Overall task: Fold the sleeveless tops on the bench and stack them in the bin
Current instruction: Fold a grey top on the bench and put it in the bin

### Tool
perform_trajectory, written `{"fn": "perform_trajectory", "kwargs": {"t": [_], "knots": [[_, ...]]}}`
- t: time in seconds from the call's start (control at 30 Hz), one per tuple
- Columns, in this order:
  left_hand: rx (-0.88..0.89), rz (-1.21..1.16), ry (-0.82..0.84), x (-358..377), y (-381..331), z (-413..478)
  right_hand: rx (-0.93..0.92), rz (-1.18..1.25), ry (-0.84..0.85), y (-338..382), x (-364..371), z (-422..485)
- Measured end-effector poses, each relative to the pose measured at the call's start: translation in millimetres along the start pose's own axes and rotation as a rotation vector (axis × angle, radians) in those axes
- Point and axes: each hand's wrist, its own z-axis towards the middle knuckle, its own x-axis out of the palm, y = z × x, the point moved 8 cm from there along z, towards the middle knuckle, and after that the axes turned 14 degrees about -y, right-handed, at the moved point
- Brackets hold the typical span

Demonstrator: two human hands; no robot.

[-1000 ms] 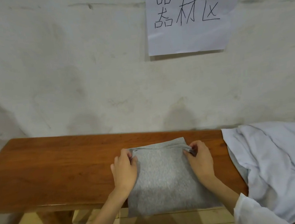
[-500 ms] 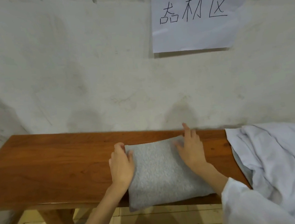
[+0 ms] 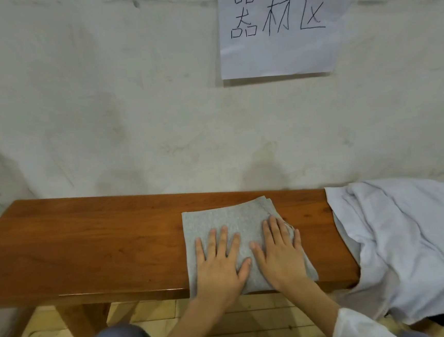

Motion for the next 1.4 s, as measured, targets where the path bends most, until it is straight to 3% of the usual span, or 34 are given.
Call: {"fn": "perform_trajectory", "kwargs": {"t": [0.1, 0.2, 0.3, 0.4, 0.57, 0.73, 0.87, 0.97, 1.03, 1.23, 1.4], "knots": [[0.050, 0.039, -0.025, -7.9, -5.8, -0.2, 0.000, 0.018, 0.040, 0.1, 0.0, 1.2], [0.003, -0.187, -0.018, -17.3, 1.9, 3.8, 0.006, 0.114, 0.108, -2.5, -5.9, -0.4], [-0.263, -0.601, -0.216, -47.0, 34.7, -2.4, 0.134, 0.318, -0.003, -19.7, -24.7, -9.2], [-0.462, -0.448, -0.349, -60.5, 76.8, -23.4, 0.376, 0.435, -0.139, -49.5, -42.7, -27.6], [-0.526, -0.420, -0.204, -47.7, 93.8, -43.4, 0.441, 0.380, -0.121, -53.9, -50.9, -39.7], [-0.468, -0.329, -0.005, -39.2, 83.6, -40.0, 0.820, 0.648, 0.122, -54.9, -33.0, -39.6], [-0.550, -0.720, 0.014, -43.9, 75.1, -31.8, 0.969, 0.883, 0.195, -55.8, -32.1, -43.2], [-0.764, -1.164, 0.074, -37.6, 72.6, -37.0, 0.849, 0.851, 0.133, -57.1, -36.3, -45.2], [-0.808, -1.230, 0.069, -35.6, 74.3, -38.5, 0.790, 0.832, 0.067, -62.7, -43.5, -48.9], [-0.599, -1.276, 0.129, -60.8, 24.7, -28.8, 0.621, 0.954, -0.035, -77.0, -81.7, -64.2], [-0.320, -1.151, 0.246, -81.9, -88.9, -22.7, 0.813, 1.086, -0.211, -141.2, -132.7, -118.4]]}}
